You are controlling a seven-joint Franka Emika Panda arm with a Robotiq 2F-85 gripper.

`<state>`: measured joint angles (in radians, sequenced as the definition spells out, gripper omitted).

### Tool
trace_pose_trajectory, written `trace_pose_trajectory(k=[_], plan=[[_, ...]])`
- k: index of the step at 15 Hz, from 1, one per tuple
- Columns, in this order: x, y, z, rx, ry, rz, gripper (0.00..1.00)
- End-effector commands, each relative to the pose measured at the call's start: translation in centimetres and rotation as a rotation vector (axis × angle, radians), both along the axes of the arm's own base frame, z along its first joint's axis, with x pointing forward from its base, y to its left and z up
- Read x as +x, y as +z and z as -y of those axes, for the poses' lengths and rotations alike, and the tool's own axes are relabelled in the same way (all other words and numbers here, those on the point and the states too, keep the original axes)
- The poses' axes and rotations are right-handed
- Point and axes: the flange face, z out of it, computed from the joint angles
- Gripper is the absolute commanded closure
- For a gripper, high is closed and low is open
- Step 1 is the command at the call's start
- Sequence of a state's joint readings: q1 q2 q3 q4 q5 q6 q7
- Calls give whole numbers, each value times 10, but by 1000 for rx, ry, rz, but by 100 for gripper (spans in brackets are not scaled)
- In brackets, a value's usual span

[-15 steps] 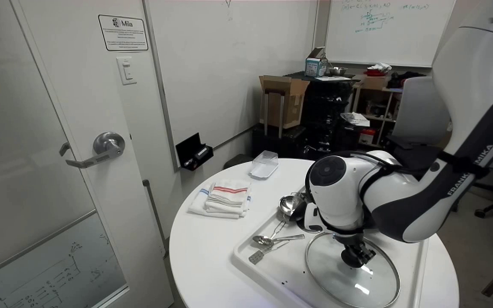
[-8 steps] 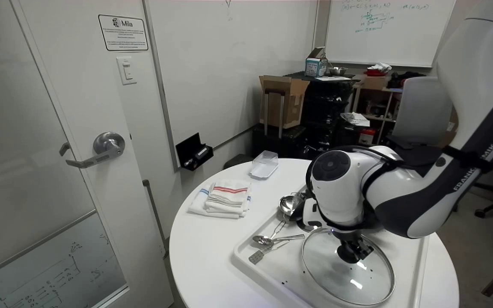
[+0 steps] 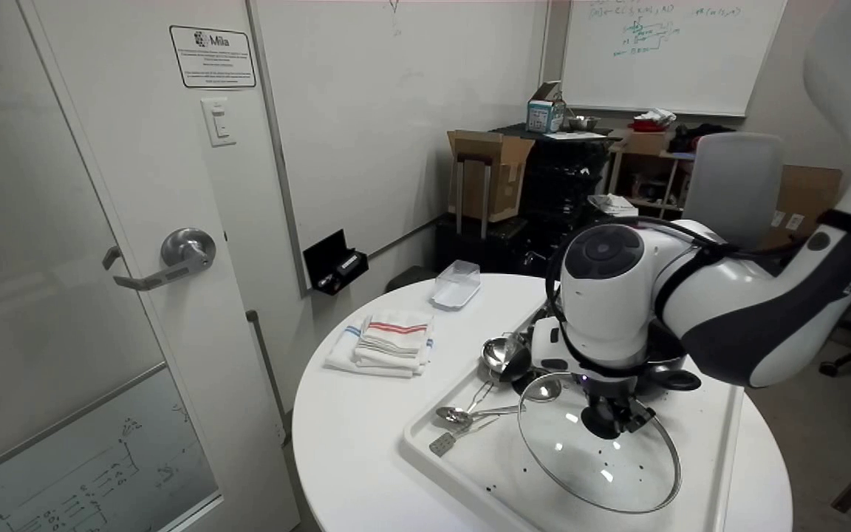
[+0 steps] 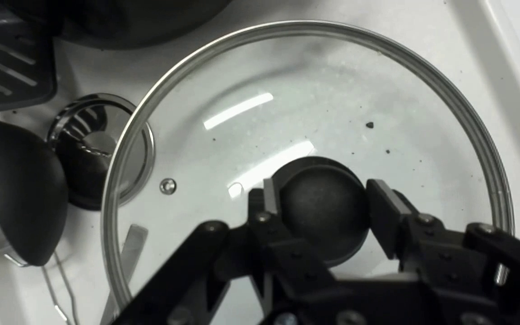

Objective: Put the lid on the black pot

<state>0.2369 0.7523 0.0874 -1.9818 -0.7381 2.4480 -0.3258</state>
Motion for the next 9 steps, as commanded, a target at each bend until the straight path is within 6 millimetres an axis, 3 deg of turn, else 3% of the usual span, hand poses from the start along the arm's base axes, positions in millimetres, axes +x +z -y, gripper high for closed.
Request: trace_pose_trajectory(k=[1, 9], plan=[[-19, 39, -3, 6, 10, 57, 75], [-27, 96, -10, 15, -65, 132, 75]])
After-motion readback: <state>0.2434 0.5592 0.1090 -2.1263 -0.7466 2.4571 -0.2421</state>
